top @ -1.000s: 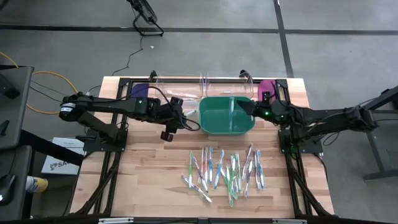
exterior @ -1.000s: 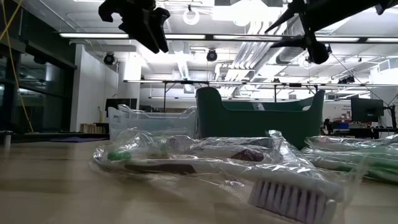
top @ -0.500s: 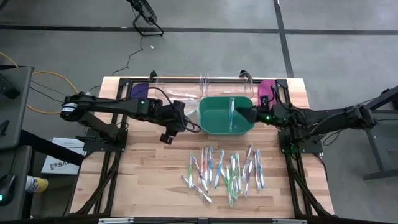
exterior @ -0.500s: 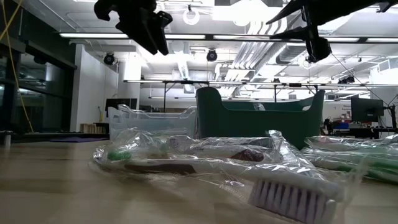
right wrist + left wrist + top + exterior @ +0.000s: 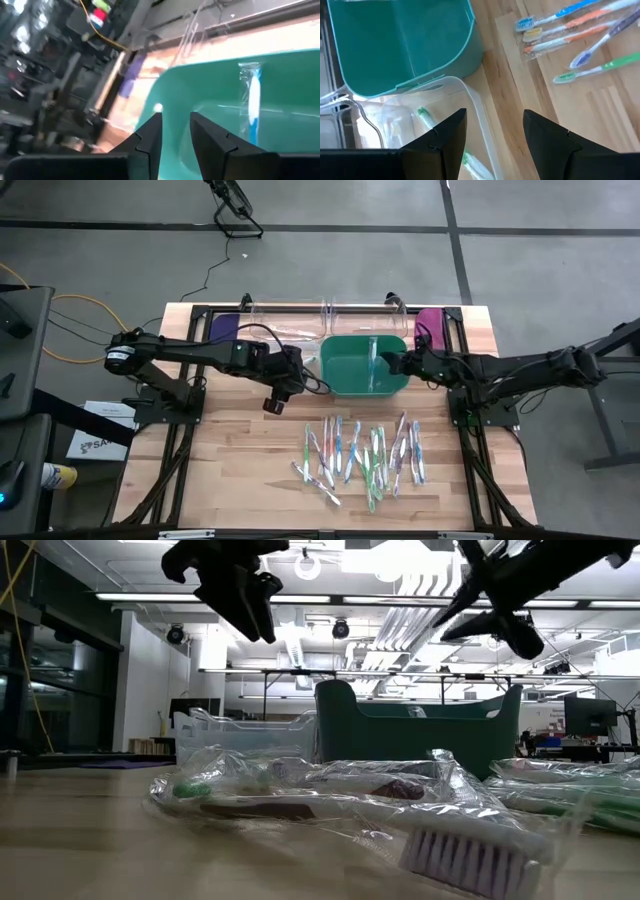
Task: Pick & Place Toothbrushes
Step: Put the blue toothbrush into the green bin
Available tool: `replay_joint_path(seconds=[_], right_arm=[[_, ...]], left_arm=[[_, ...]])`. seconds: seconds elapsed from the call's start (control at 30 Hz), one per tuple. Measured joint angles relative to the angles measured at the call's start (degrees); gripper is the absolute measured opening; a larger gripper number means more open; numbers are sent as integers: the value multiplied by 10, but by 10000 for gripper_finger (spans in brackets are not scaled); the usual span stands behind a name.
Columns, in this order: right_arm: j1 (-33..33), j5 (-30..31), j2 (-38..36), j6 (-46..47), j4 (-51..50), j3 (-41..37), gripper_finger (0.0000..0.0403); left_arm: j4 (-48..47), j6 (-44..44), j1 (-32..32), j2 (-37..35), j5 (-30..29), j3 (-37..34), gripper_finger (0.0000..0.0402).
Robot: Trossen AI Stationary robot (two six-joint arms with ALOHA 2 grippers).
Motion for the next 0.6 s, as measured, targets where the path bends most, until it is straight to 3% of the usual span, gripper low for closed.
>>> replay_joint_path(seconds=[0.33, 0.6], right_arm=[[-105, -232, 84, -125, -2, 0, 40], [-150, -267, 147, -264, -75, 83, 4]], left_arm=[[0, -89, 0, 0, 4, 0, 189], [0, -126, 0, 0, 2, 0, 189]])
